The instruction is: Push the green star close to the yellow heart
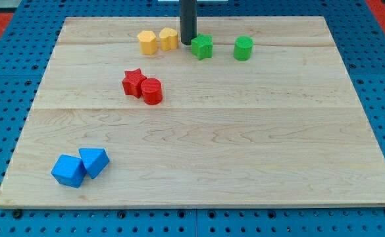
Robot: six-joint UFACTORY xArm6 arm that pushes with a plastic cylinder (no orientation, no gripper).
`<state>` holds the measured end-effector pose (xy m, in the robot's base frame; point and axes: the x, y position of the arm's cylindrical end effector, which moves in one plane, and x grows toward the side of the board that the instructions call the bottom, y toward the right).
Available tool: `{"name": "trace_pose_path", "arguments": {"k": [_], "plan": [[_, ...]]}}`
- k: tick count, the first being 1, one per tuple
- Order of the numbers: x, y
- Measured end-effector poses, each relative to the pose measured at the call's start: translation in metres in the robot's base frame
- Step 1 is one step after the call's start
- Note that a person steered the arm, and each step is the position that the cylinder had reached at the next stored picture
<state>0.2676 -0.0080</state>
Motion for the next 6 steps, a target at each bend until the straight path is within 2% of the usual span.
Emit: {"name": "trace_pose_path", "arguments": {"k": [1,2,3,5,6], "plan": [[0.0,0.02],[-0.008,0.067],[0.007,0.104],[0.018,0.044],[0.018,0.055]]}}
